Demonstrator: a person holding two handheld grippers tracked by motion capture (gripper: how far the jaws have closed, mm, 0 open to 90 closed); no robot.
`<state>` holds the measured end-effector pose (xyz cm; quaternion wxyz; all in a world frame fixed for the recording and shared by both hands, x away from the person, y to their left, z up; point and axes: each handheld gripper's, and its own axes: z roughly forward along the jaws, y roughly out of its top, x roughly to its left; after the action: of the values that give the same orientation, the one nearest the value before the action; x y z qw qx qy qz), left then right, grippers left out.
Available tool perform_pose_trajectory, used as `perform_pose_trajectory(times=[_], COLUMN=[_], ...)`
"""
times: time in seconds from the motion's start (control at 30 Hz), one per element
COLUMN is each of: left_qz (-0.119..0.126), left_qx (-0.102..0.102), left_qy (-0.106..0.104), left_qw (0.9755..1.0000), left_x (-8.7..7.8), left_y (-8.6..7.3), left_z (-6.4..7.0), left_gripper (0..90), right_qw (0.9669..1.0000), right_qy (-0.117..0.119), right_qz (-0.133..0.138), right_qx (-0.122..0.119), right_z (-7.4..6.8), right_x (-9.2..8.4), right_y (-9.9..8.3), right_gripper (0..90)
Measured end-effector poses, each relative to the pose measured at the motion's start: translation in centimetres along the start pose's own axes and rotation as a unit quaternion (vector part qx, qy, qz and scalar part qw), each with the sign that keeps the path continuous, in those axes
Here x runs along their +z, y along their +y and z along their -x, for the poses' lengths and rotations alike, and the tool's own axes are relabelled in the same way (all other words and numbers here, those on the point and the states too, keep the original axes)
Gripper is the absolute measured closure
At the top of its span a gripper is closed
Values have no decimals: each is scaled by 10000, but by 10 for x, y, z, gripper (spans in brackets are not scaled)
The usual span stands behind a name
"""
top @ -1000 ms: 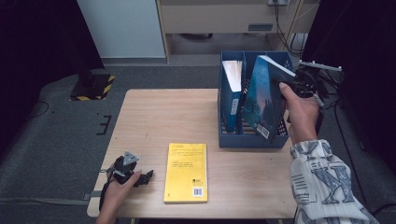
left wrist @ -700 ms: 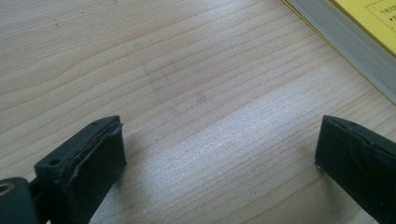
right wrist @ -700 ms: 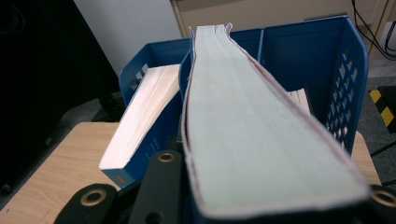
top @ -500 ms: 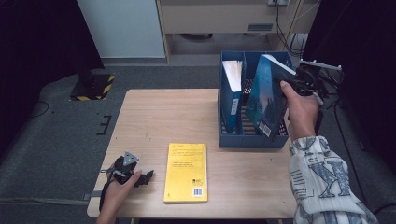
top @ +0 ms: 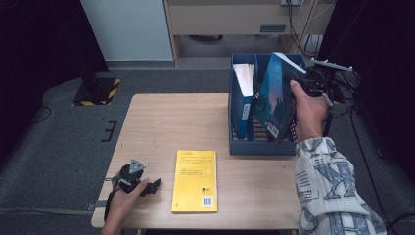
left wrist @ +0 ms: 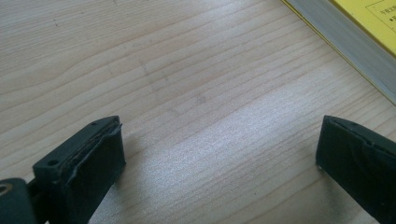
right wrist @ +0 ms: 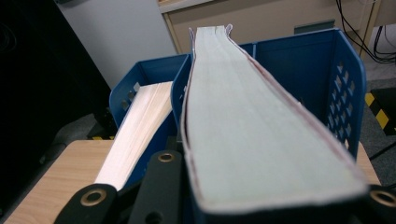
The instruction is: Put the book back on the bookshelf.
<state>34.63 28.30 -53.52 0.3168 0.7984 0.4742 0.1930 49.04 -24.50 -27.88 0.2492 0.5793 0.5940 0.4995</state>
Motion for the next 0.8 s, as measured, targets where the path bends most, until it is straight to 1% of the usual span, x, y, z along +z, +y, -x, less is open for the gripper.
perform_pose_trajectory(times=[0.13, 0.23, 0.3, 0.43, 0.63, 0.73, 0.8], left_qz=[10, -4, -6, 5, -3, 0, -1], left_qx=[4, 7, 11, 8, 5, 11, 4], left_qy=[-3, -11, -15, -16, -16, -15, -15], left_qw=[10000, 10000, 10000, 10000, 10000, 10000, 10000], left_x=[0, 0, 0, 0, 0, 0, 0], left_y=[0, 0, 0, 0, 0, 0, 0], left_z=[0, 0, 0, 0, 0, 0, 0], left_gripper=[4, 3, 3, 1, 0, 0, 0], right_qw=[10000, 9999, 9999, 9999, 9998, 9998, 9998], right_qy=[-44, -75, -81, -127, -169, -199, -194], right_qz=[42, 48, 54, 63, 49, 45, 44], right_qx=[-4, -80, -70, 31, 2, -44, -31], right_z=[-5, -8, -10, -9, -7, -9, -10], right_x=[7, 12, 15, 20, 25, 28, 29], right_y=[1, 2, 3, 4, 4, 2, 0], right_gripper=[734, 734, 735, 735, 735, 734, 734])
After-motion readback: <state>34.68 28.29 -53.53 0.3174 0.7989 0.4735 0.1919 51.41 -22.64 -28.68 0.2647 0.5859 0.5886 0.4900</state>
